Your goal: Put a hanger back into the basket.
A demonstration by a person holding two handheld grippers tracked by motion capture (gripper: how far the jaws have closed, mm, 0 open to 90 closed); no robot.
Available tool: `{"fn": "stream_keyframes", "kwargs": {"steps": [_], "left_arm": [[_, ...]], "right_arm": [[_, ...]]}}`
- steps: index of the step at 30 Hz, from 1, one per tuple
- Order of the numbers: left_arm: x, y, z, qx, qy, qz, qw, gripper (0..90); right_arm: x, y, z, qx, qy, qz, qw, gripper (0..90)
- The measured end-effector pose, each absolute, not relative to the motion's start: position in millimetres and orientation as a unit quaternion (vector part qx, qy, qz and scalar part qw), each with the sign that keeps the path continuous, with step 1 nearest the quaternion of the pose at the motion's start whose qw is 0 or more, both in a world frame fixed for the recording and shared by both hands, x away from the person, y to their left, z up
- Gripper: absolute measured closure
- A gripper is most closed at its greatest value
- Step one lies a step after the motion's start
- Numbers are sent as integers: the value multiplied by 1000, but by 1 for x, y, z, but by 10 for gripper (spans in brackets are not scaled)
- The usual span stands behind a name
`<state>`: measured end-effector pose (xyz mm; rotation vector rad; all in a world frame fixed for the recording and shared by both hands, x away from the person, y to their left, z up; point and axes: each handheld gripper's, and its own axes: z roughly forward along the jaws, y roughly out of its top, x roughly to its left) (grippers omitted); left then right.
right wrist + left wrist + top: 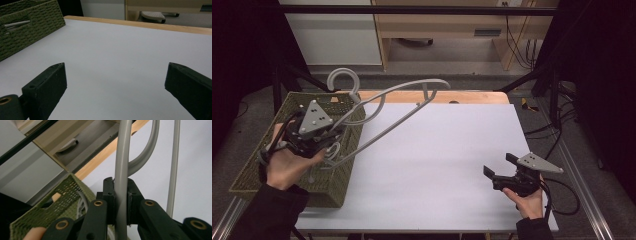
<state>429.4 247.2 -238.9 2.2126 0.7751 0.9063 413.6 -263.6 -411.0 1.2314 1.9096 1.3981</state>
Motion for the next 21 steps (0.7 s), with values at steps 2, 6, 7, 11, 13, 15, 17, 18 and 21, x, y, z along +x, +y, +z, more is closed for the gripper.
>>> {"fn": "stream_keyframes", "kwargs": {"steps": [2, 6, 7, 11, 13, 15, 17, 18, 21], "left_arm": [[430, 254, -237, 833, 299, 350, 306, 814], [433, 269, -238, 830, 312, 357, 295, 814], [434, 273, -239, 828, 316, 357, 294, 814], [438, 289, -243, 824, 326, 364, 288, 814], [440, 297, -246, 822, 328, 370, 282, 814], [442, 304, -250, 818, 332, 376, 280, 814], [444, 312, -254, 817, 337, 381, 272, 814], [445, 315, -256, 815, 341, 384, 269, 814], [448, 328, -261, 812, 349, 390, 260, 814]], "right_arm": [[414, -264, -411, 448, 697, 509, 233, 43], [413, -263, -410, 450, 695, 511, 232, 42], [413, -263, -410, 450, 695, 511, 232, 42], [414, -263, -410, 449, 695, 511, 232, 41], [414, -263, -411, 449, 695, 511, 233, 41], [414, -263, -411, 452, 695, 510, 231, 41], [414, -263, -411, 452, 694, 510, 231, 40], [414, -263, -411, 452, 695, 509, 232, 41], [414, -263, -411, 451, 695, 510, 231, 41]]}}
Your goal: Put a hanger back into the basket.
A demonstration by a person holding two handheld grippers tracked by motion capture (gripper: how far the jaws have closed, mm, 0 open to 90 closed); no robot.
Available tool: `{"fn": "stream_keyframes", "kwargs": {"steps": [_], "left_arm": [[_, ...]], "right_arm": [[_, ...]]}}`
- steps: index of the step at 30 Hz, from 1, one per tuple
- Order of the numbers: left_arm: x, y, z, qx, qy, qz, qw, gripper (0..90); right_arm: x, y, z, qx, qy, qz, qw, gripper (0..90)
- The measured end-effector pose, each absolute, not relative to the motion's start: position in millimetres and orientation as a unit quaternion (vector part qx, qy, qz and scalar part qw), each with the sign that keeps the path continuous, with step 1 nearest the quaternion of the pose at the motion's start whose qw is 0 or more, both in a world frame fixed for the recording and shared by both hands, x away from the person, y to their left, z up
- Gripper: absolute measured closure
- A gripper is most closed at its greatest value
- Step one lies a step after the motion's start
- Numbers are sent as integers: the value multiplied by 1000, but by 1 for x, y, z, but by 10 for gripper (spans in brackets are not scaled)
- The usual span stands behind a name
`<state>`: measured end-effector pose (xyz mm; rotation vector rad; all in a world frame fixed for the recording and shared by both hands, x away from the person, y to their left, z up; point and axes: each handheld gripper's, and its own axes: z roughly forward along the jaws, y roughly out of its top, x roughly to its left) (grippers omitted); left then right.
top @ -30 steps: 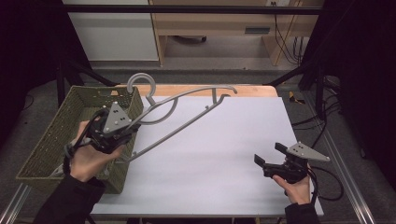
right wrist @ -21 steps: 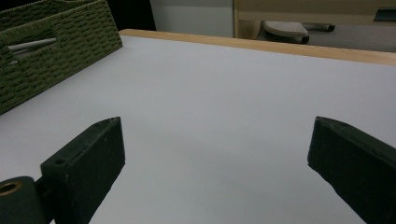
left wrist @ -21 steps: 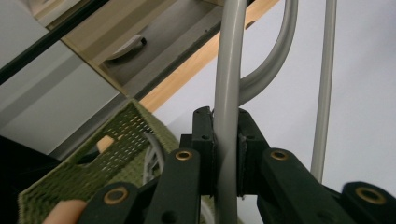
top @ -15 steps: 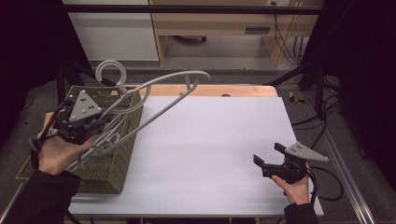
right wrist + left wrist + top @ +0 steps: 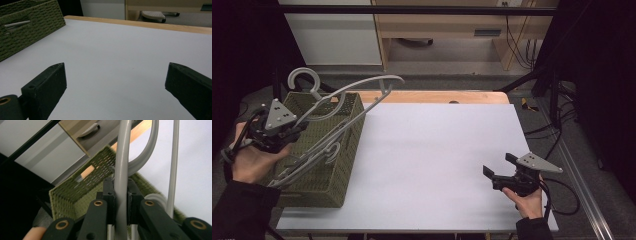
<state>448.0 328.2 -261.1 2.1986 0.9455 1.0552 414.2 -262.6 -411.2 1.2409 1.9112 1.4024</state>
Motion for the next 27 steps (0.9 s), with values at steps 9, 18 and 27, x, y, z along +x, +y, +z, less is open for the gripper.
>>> {"fn": "stream_keyframes", "kwargs": {"steps": [9, 18, 27], "left_arm": [[453, 367, -278, 800, 379, 403, 231, 814], [462, 391, -297, 793, 401, 412, 201, 814], [469, 406, -313, 787, 419, 417, 177, 814]], "right_arm": [[414, -262, -412, 451, 696, 509, 230, 40], [414, -262, -412, 449, 697, 510, 229, 39], [415, -261, -413, 448, 698, 510, 228, 38]]}}
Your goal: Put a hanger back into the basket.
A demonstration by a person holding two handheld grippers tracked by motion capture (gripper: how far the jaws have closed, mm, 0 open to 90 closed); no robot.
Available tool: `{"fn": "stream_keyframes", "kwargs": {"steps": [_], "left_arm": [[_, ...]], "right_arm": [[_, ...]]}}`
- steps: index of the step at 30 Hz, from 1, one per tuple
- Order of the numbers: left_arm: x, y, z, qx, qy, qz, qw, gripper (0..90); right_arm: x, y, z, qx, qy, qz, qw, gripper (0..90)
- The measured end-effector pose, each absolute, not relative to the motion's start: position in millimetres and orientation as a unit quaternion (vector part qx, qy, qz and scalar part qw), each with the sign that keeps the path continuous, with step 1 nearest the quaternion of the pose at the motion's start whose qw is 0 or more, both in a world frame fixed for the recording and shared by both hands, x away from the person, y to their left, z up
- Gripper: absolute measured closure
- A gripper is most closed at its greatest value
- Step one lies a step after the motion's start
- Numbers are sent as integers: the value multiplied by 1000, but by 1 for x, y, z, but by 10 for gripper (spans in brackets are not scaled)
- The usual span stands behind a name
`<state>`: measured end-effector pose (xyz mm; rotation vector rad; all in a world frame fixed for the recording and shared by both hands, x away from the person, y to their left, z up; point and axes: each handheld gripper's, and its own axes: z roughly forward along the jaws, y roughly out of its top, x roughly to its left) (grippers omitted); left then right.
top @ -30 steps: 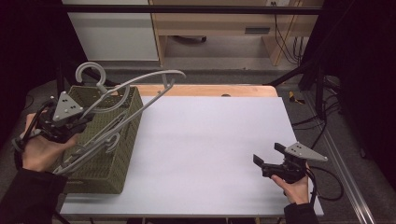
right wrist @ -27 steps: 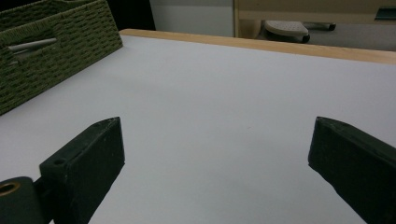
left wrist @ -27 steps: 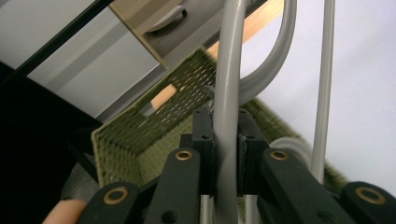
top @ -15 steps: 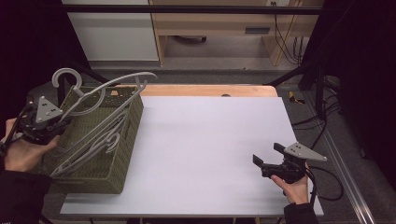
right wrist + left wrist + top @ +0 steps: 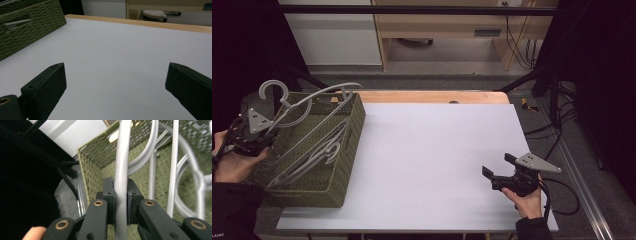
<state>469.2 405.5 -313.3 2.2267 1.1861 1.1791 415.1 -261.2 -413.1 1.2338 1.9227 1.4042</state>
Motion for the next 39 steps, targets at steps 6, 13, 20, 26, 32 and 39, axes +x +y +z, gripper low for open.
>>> {"fn": "stream_keyframes", "kwargs": {"steps": [6, 13, 20, 26, 32, 39], "left_arm": [[474, 415, -328, 785, 432, 417, 155, 813], [475, 424, -342, 785, 441, 409, 146, 812], [477, 421, -357, 788, 436, 415, 129, 810], [482, 415, -371, 796, 433, 406, 118, 808], [478, 418, -373, 801, 438, 379, 151, 809], [465, 407, -366, 821, 420, 333, 198, 778]], "right_arm": [[415, -261, -413, 447, 699, 509, 229, 38], [416, -260, -414, 448, 699, 508, 227, 38], [416, -260, -415, 450, 700, 506, 226, 38], [417, -261, -416, 441, 706, 505, 230, 38], [416, -258, -415, 449, 701, 507, 224, 38], [416, -258, -415, 447, 703, 506, 223, 38]]}}
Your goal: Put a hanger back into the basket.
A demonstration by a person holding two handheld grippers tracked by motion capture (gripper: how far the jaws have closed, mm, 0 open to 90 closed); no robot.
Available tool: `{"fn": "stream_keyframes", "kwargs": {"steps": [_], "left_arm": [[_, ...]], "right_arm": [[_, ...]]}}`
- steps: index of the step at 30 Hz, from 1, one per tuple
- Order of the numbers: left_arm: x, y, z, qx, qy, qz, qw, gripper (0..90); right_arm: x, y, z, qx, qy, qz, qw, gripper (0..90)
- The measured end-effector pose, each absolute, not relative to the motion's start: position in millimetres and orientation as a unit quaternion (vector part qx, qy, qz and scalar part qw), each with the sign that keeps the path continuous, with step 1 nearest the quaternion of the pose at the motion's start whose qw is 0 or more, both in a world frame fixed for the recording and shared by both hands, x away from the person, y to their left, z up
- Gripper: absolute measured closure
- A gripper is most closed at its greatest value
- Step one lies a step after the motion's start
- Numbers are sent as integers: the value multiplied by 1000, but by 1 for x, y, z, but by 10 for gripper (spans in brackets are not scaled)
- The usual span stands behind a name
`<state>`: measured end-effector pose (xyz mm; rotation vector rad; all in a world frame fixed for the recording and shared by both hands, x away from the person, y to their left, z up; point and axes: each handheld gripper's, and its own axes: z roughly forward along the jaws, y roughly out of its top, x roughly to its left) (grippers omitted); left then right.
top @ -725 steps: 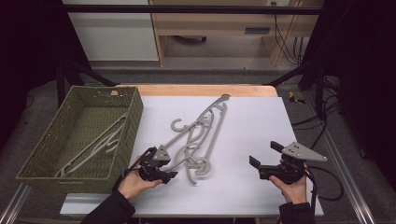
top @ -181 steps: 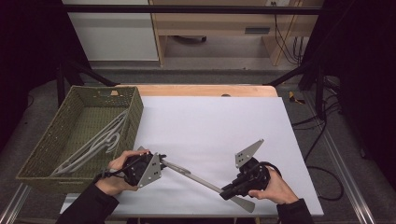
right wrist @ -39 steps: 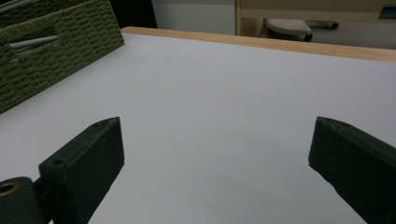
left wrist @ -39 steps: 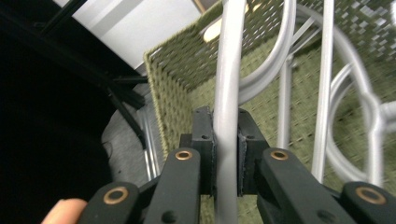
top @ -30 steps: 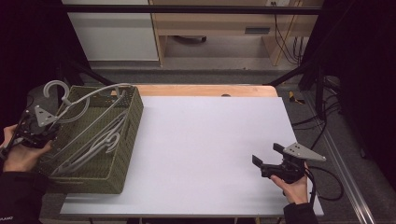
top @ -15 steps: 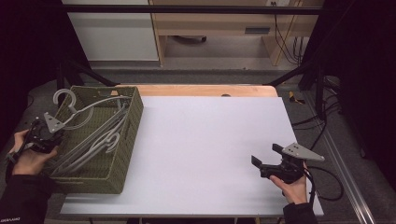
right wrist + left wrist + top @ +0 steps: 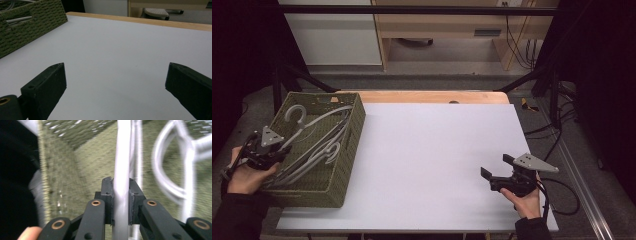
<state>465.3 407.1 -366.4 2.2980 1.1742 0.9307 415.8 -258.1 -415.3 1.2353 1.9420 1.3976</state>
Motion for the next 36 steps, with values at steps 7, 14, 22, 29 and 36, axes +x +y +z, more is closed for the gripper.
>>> {"fn": "stream_keyframes", "kwargs": {"steps": [7, 14, 22, 29, 36], "left_arm": [[456, 390, -371, 845, 414, 270, 201, 720], [452, 387, -374, 847, 422, 257, 194, 589], [438, 385, -363, 835, 419, 264, 241, 493], [426, 367, -341, 793, 408, 289, 348, 395], [415, 343, -334, 766, 379, 286, 433, 289]], "right_arm": [[416, -259, -415, 441, 707, 505, 224, 38], [415, -259, -415, 439, 708, 506, 224, 37], [415, -258, -415, 439, 708, 507, 223, 37], [414, -257, -412, 439, 704, 513, 222, 35], [412, -259, -410, 436, 701, 518, 224, 34]]}}
